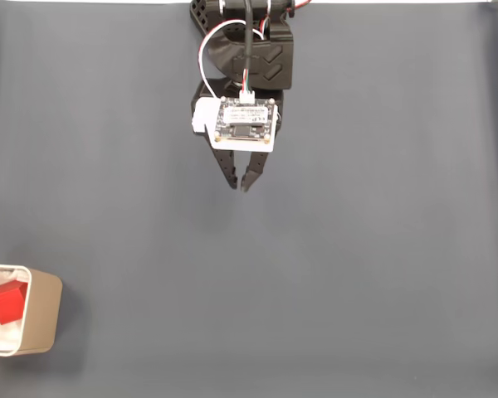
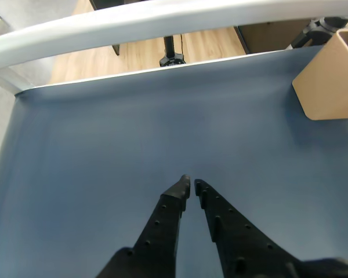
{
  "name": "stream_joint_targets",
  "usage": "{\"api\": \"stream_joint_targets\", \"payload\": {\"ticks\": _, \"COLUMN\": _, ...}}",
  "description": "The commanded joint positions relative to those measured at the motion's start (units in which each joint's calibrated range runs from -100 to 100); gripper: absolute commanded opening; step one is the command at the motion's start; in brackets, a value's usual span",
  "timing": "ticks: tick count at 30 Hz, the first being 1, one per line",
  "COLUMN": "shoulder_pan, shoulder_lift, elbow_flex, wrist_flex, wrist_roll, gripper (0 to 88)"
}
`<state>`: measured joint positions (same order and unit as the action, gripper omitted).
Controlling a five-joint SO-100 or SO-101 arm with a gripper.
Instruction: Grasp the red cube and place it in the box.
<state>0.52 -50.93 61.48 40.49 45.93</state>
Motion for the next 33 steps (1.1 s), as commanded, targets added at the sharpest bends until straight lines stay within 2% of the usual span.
{"api": "stream_joint_targets", "payload": {"ticks": 1, "shoulder_pan": -0.6, "shoulder_lift": -4.4, "elbow_flex": 3.8, "wrist_flex": -2.0, "wrist_roll": 0.2, "gripper": 0.0}}
{"api": "stream_joint_targets", "payload": {"ticks": 15, "shoulder_pan": -2.4, "shoulder_lift": -25.4, "elbow_flex": 28.5, "wrist_flex": -1.3, "wrist_roll": 1.4, "gripper": 0.0}}
{"api": "stream_joint_targets", "payload": {"ticks": 24, "shoulder_pan": -3.1, "shoulder_lift": -35.9, "elbow_flex": 36.3, "wrist_flex": 4.7, "wrist_roll": 3.7, "gripper": 0.2}}
{"api": "stream_joint_targets", "payload": {"ticks": 33, "shoulder_pan": -4.4, "shoulder_lift": -42.1, "elbow_flex": 38.2, "wrist_flex": 14.0, "wrist_roll": 4.0, "gripper": 0.0}}
